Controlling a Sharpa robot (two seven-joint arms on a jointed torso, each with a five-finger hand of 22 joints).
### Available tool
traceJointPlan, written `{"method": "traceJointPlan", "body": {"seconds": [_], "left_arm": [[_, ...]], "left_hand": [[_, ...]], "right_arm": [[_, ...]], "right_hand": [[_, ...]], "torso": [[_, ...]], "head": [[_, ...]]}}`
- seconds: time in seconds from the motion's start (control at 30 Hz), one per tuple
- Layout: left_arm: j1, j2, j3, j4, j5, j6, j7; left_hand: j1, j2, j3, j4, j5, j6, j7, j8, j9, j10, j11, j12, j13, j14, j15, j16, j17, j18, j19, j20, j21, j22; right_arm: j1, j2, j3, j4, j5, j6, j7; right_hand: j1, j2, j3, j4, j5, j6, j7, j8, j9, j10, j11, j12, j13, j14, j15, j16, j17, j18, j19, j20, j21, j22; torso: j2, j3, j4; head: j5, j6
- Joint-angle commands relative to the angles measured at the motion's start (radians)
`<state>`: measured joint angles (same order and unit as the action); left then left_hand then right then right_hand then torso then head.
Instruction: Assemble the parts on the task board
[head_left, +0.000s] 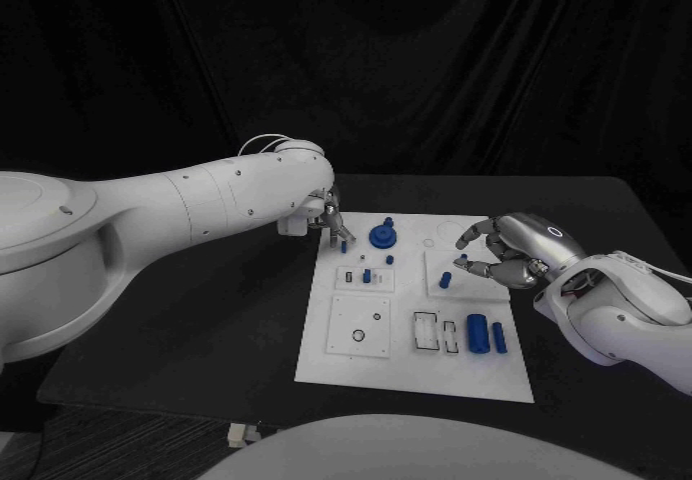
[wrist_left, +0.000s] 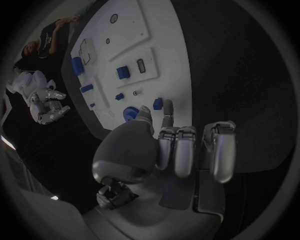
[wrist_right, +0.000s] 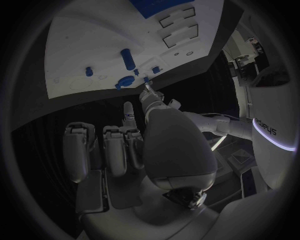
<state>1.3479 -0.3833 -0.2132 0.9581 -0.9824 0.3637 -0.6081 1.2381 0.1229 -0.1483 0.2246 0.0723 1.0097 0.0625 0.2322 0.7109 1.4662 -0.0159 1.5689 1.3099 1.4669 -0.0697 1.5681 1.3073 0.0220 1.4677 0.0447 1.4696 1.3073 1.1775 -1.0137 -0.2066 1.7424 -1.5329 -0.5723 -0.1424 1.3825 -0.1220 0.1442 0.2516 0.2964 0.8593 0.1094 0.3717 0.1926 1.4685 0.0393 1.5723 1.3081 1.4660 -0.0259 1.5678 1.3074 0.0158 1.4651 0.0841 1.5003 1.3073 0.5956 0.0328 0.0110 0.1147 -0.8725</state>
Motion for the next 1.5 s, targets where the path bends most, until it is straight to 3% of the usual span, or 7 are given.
{"method": "traceJointPlan", "body": {"seconds": [0.03,0.67,1.03,1.2,1.33,1.5], "left_arm": [[-0.003,0.004,0.001,-0.002,0.000,0.006,0.020],[-0.011,0.020,0.001,-0.015,0.000,0.011,0.028],[-0.019,0.024,0.001,-0.026,0.000,0.011,0.027],[-0.021,0.026,0.001,-0.028,0.000,0.000,0.031],[-0.022,0.027,0.001,-0.028,0.000,-0.010,0.037],[-0.022,0.027,0.001,-0.028,0.000,-0.018,0.045]], "left_hand": [[0.015,-0.001,0.007,-0.006,-0.002,0.012,-0.003,-0.004,-0.002,0.105,0.004,0.002,0.261,0.104,0.009,0.003,0.263,0.004,0.040,0.007,-0.006,0.229],[0.027,-0.002,0.023,-0.021,0.020,0.027,-0.010,0.002,0.007,0.105,-0.001,0.002,0.261,0.104,0.005,0.003,0.263,0.004,0.040,0.005,-0.007,0.229],[0.032,0.000,0.038,-0.030,0.052,0.031,-0.015,0.008,0.019,0.105,-0.005,0.002,0.261,0.104,0.001,0.003,0.263,0.004,0.039,0.001,-0.007,0.229],[0.038,-0.002,0.054,-0.039,0.099,0.033,-0.020,0.016,0.033,0.105,-0.010,0.002,0.261,0.104,-0.003,0.003,0.263,0.004,0.041,-0.003,-0.005,0.230],[0.056,-0.008,0.087,-0.057,0.201,0.027,-0.026,0.023,0.050,0.105,-0.016,0.002,0.261,0.104,-0.009,0.003,0.263,0.004,0.042,-0.009,-0.004,0.230],[0.081,-0.014,0.138,-0.080,0.263,0.021,-0.030,0.027,0.062,0.105,-0.020,0.002,0.261,0.104,-0.012,0.003,0.263,0.004,0.042,-0.012,-0.005,0.230]], "right_arm": [[-0.002,0.000,0.001,0.000,-0.001,0.001,-0.006],[-0.002,0.002,0.000,-0.004,-0.001,0.006,-0.007],[-0.002,0.002,0.000,-0.005,-0.001,0.011,-0.009],[-0.002,0.003,0.000,-0.005,-0.001,0.014,-0.010],[-0.003,0.003,0.000,-0.005,-0.001,0.016,-0.011],[-0.003,0.003,0.000,-0.006,-0.001,0.018,-0.012]], "right_hand": [[-0.010,0.002,0.000,0.008,0.000,0.005,0.003,0.004,0.001,0.102,-0.007,-0.001,0.263,0.105,-0.007,0.003,0.263,0.006,0.062,-0.006,-0.006,0.234],[-0.009,0.002,0.000,0.009,-0.002,0.005,0.003,0.004,0.001,0.102,-0.007,-0.001,0.263,0.105,-0.007,0.003,0.263,0.007,0.062,-0.007,-0.008,0.233],[-0.009,0.002,0.000,0.009,-0.002,0.005,0.003,0.004,0.001,0.102,-0.007,-0.001,0.263,0.105,-0.007,0.003,0.263,0.007,0.062,-0.007,-0.008,0.233],[-0.009,0.002,0.000,0.010,-0.002,0.005,0.003,0.004,0.001,0.102,-0.007,-0.001,0.263,0.105,-0.007,0.003,0.263,0.007,0.061,-0.007,-0.010,0.233],[-0.009,0.002,0.000,0.010,-0.002,0.005,0.003,0.004,0.001,0.102,-0.007,-0.001,0.263,0.105,-0.007,0.003,0.263,0.007,0.061,-0.007,-0.010,0.233],[-0.009,0.002,0.000,0.010,-0.002,0.005,0.003,0.004,0.001,0.102,-0.007,-0.001,0.263,0.105,-0.007,0.003,0.263,0.007,0.061,-0.007,-0.010,0.233]], "torso": [[0.000,0.0001,0.0000],[0.000,0.0003,-0.0002],[0.000,0.0000,0.0002],[0.000,0.0001,0.0001],[0.000,0.0003,-0.0001],[0.000,0.0002,-0.0002]], "head": [[-0.002,0.000],[-0.008,0.000],[-0.009,0.000],[-0.009,0.000],[-0.009,0.000],[-0.010,0.000]]}}
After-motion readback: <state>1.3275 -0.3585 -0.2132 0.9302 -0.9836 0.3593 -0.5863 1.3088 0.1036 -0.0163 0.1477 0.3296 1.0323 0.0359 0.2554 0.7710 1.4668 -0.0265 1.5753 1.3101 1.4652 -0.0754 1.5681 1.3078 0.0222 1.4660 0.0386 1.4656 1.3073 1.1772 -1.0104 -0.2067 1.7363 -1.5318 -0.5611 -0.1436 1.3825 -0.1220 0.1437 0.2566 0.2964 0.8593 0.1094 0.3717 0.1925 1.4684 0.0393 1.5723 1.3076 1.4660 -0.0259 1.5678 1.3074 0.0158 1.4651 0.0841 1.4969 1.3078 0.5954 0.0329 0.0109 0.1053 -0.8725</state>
